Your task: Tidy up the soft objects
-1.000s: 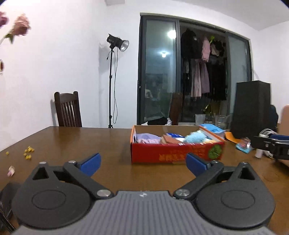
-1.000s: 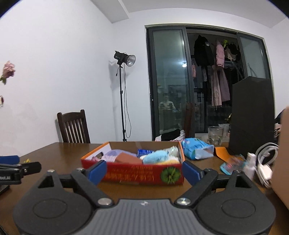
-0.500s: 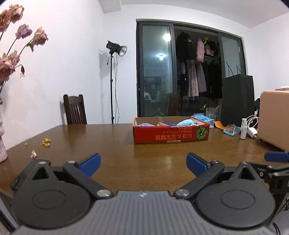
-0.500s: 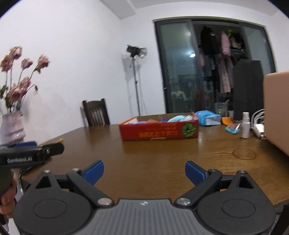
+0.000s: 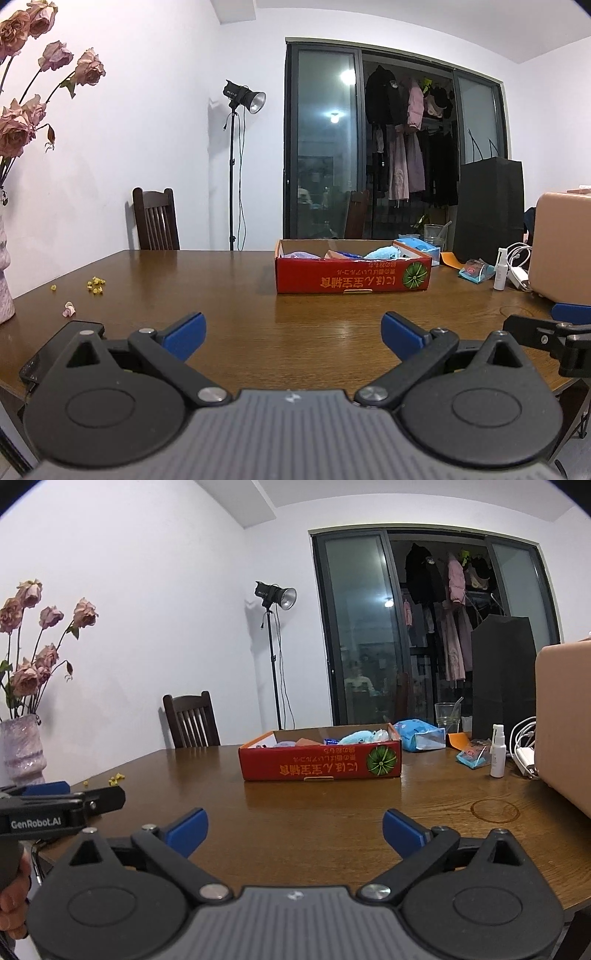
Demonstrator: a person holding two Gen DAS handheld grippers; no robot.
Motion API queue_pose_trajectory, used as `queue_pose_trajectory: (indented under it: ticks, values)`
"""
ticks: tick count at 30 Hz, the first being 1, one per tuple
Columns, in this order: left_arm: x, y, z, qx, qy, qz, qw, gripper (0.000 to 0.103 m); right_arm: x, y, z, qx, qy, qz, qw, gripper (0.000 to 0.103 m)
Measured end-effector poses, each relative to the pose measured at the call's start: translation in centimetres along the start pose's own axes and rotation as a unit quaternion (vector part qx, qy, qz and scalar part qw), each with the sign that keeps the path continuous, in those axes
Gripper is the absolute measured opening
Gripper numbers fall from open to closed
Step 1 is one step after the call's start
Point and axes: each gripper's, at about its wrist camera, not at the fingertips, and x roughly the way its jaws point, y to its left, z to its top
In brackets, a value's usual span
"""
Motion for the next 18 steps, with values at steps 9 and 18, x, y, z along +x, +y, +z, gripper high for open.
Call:
queue_pose_trajectory:
  ticks: [9,18]
  values:
    - [0.00,-0.13,0.08,0.002,0.003,-0.003,1.0000,0.103,0.17,0.01,-0.15,-0.002,0.005,0.004,1.000,0.102]
    - [0.05,-0.11,0.03,0.002,0.004,-0.003,1.0000,0.103,0.04,-0.11,-0.26,0.000,0.005,0.005,1.000,0.102]
